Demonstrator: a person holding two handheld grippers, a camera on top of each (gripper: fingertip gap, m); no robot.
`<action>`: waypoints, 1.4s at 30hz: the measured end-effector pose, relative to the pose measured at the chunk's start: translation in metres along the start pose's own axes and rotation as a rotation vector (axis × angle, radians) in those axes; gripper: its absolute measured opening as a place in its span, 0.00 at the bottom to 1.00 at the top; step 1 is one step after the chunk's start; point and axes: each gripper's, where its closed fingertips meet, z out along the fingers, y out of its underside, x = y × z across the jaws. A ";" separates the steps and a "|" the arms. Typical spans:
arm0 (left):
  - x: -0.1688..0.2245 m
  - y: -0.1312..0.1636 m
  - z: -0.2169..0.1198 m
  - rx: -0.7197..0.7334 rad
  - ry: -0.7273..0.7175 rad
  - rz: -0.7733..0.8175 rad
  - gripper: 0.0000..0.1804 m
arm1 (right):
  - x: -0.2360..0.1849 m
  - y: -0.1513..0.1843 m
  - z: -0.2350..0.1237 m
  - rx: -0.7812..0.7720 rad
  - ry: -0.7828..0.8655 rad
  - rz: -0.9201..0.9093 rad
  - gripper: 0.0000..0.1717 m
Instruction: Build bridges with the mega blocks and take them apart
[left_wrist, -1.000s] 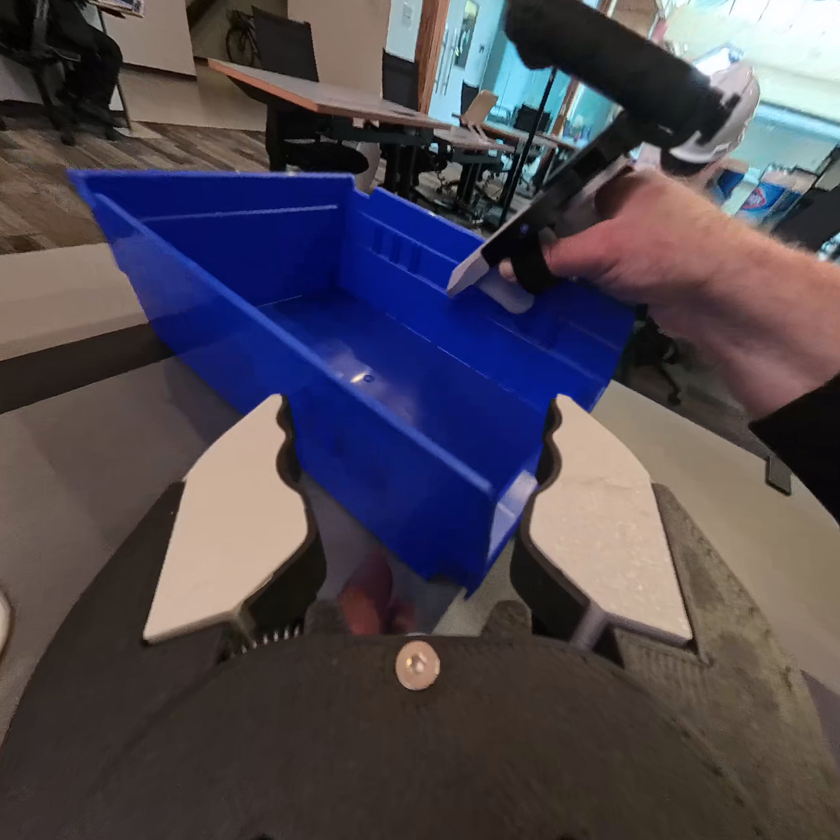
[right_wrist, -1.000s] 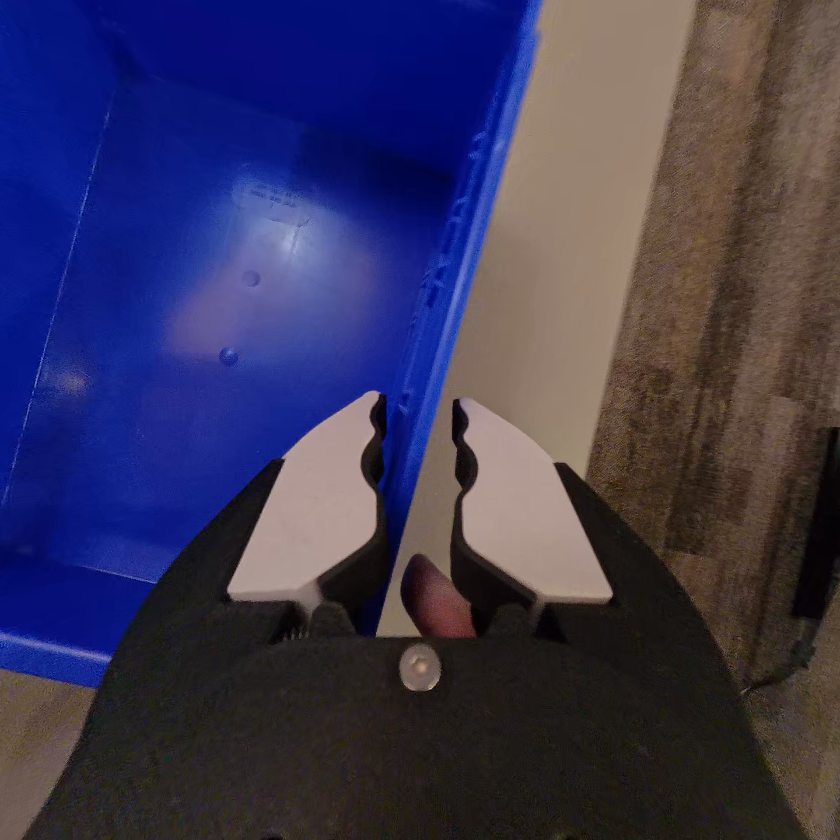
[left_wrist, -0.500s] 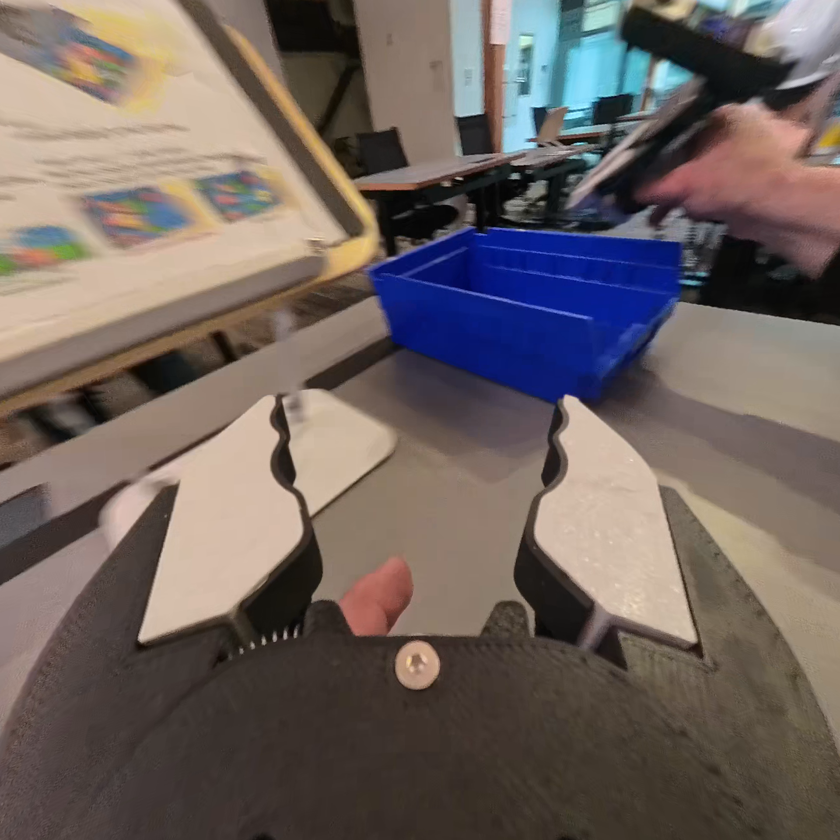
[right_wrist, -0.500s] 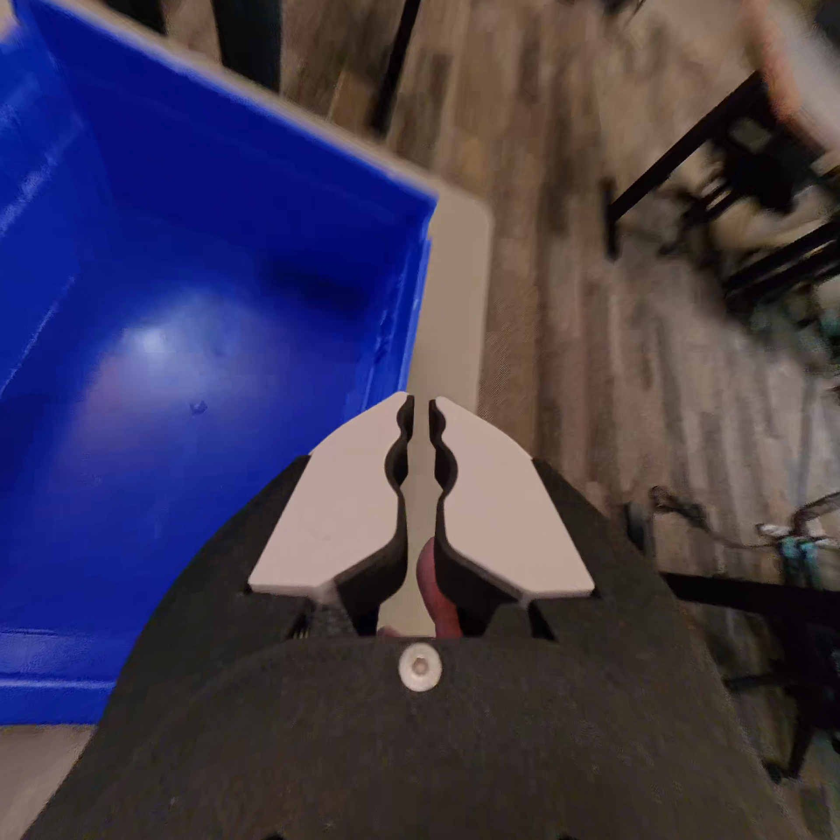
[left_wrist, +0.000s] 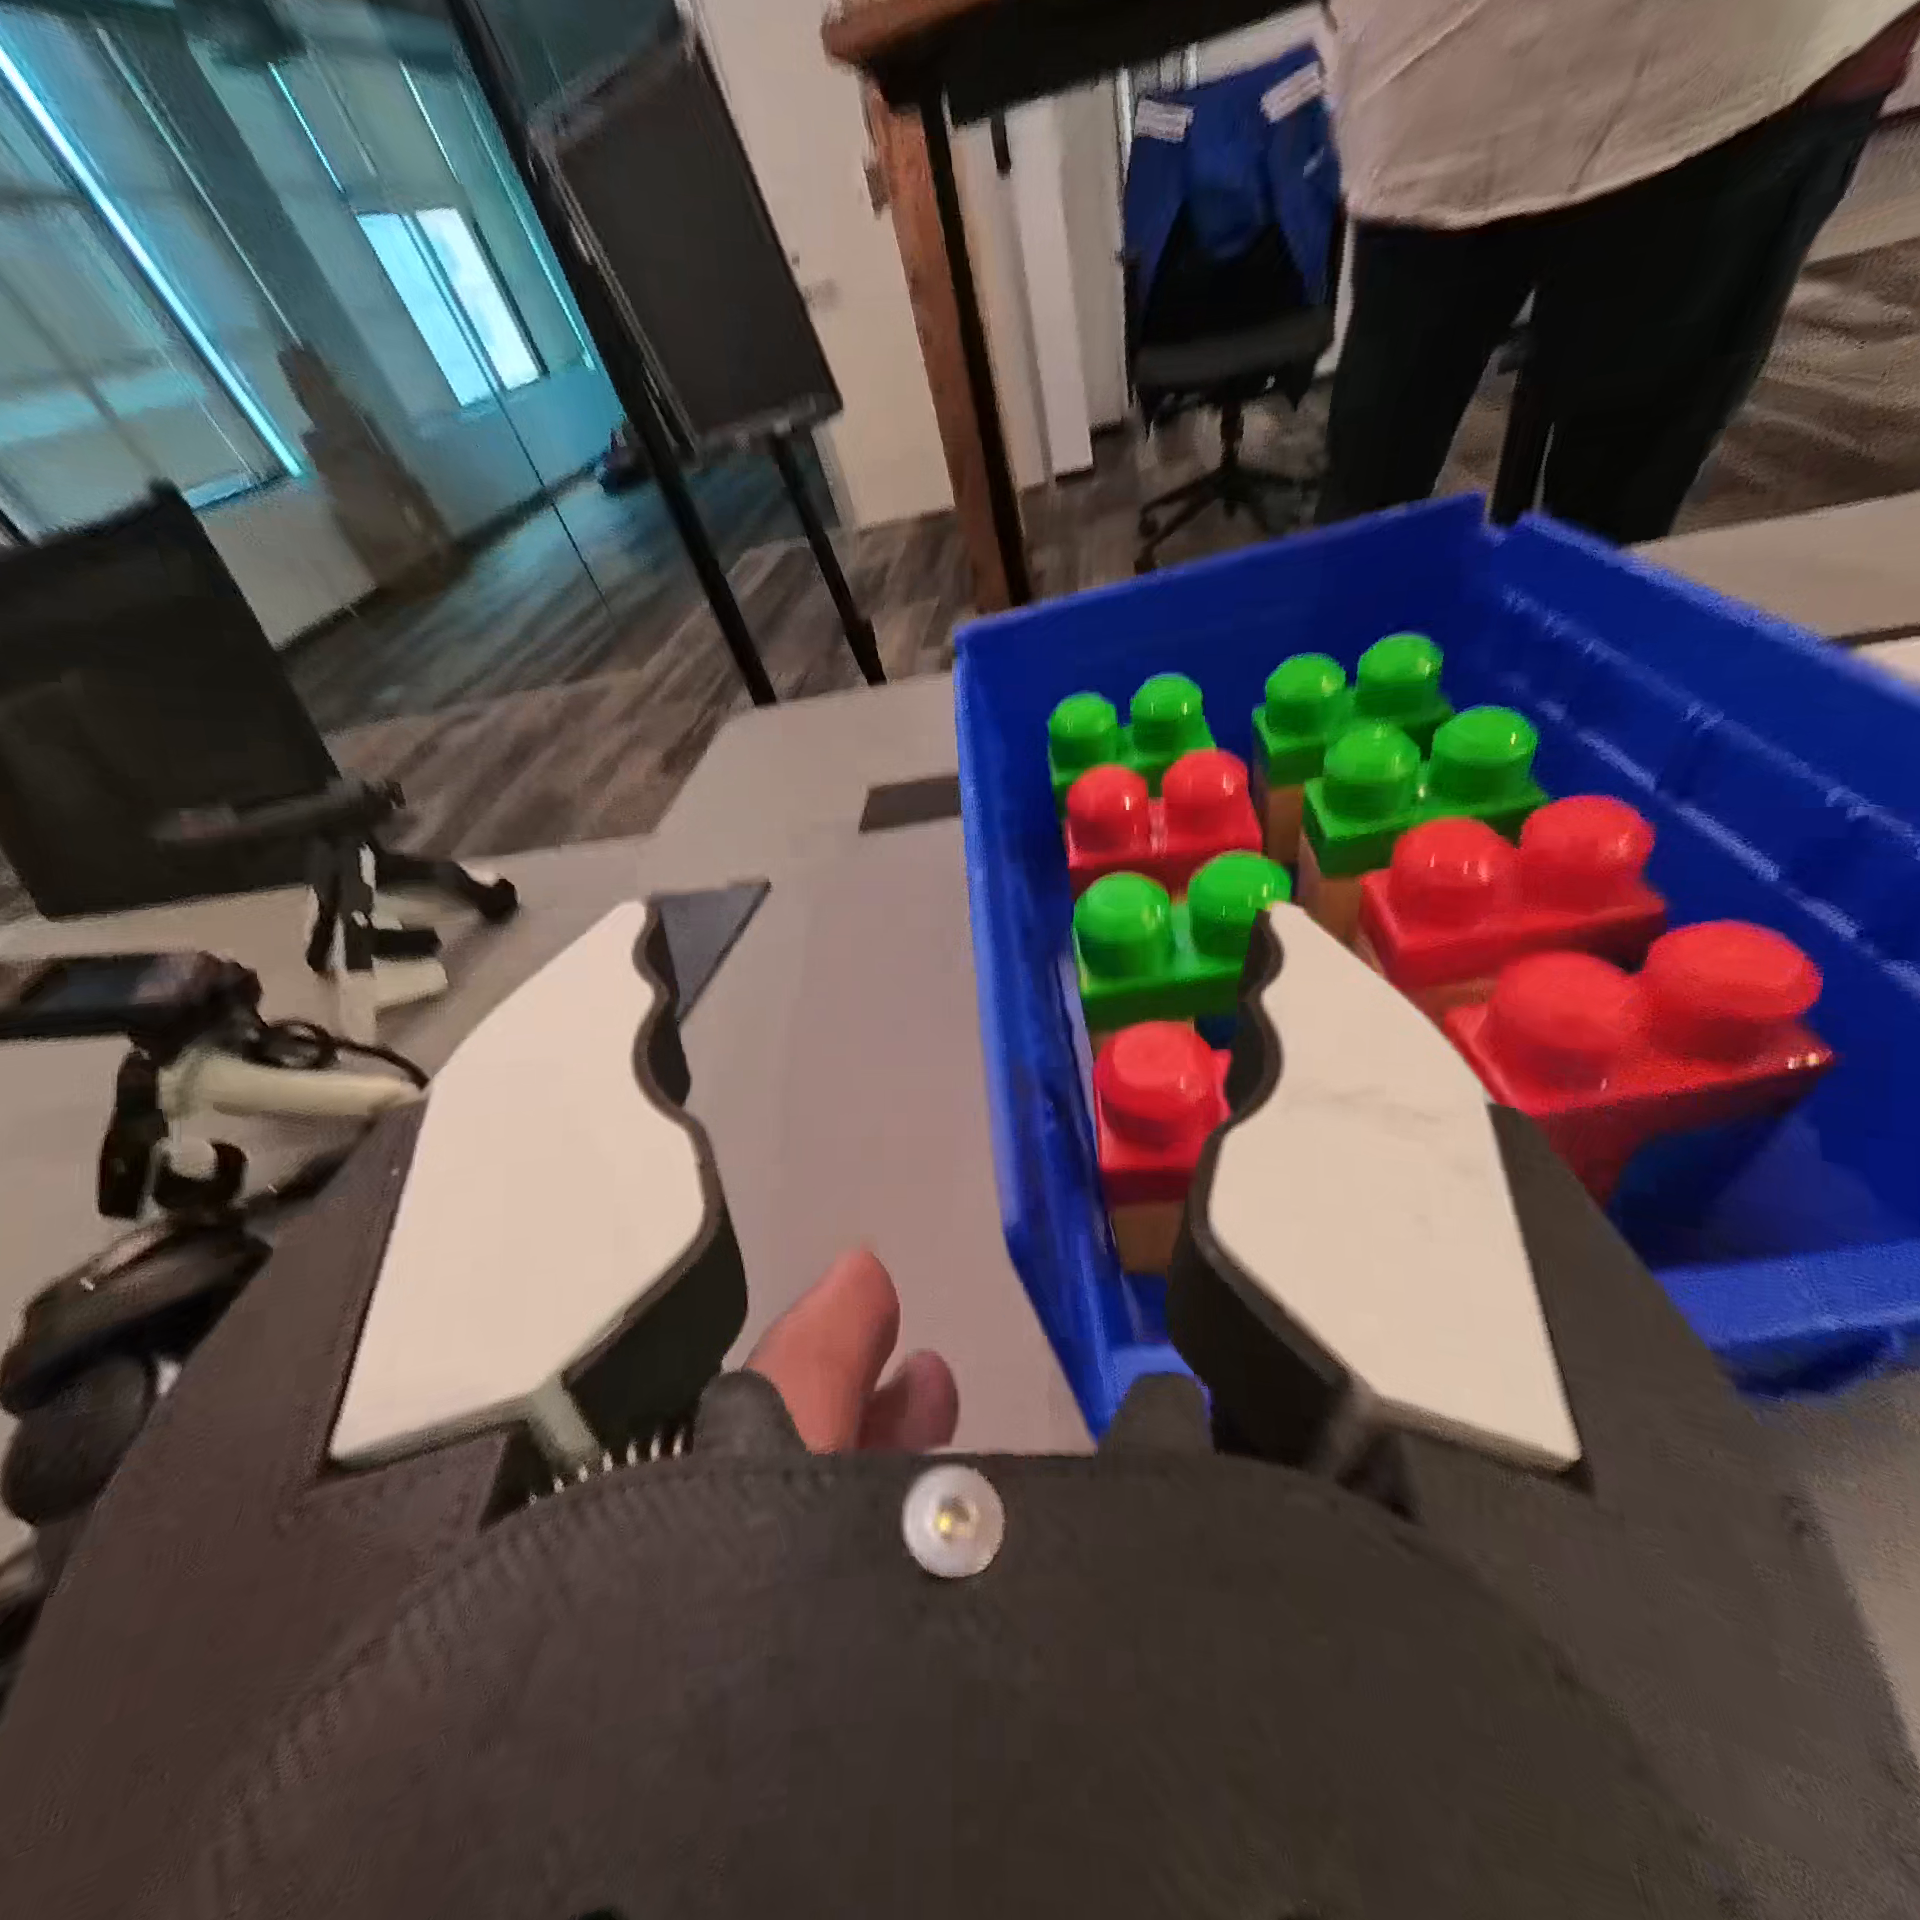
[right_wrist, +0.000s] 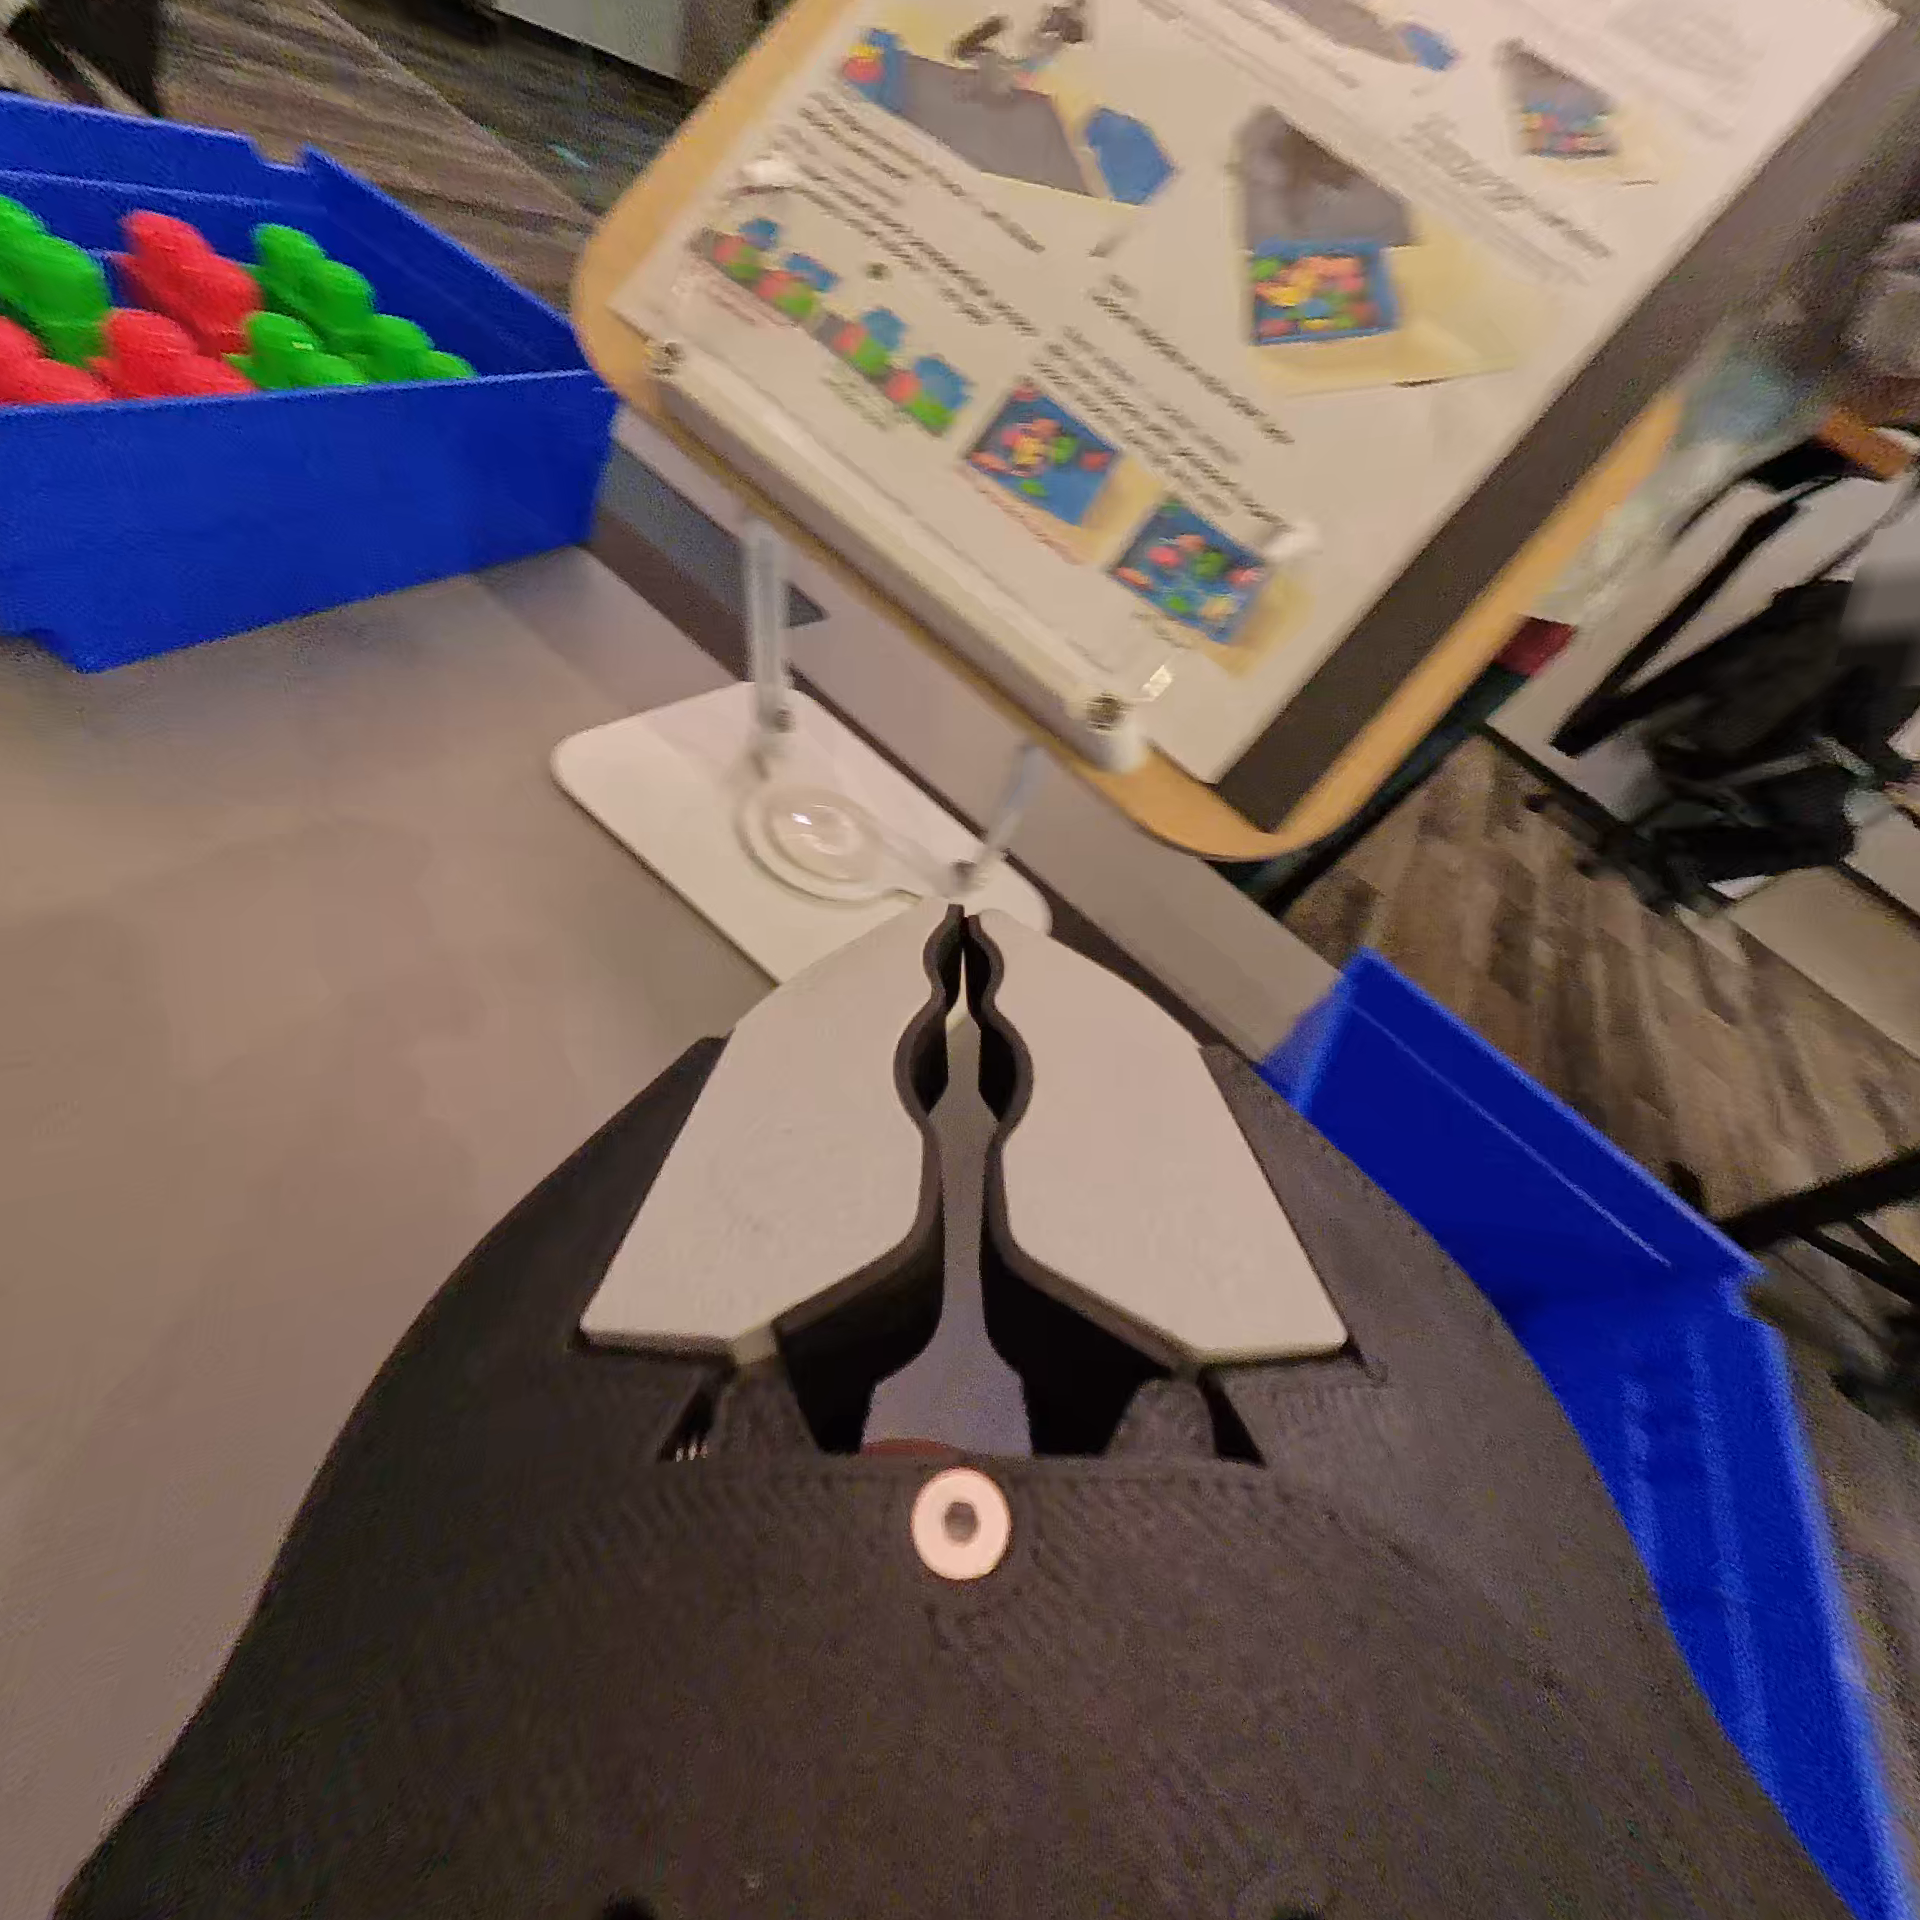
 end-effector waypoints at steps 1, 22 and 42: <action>0.001 0.010 0.001 -0.023 0.008 -0.008 0.56 | -0.015 0.001 0.006 0.003 -0.028 0.000 0.00; 0.008 0.038 0.059 -0.129 0.126 -0.044 0.04 | -0.150 0.046 0.075 -0.015 -0.367 0.061 0.00; 0.035 -0.030 -0.009 -0.007 0.556 0.464 0.38 | -0.168 0.054 0.079 -0.011 -0.478 0.029 0.00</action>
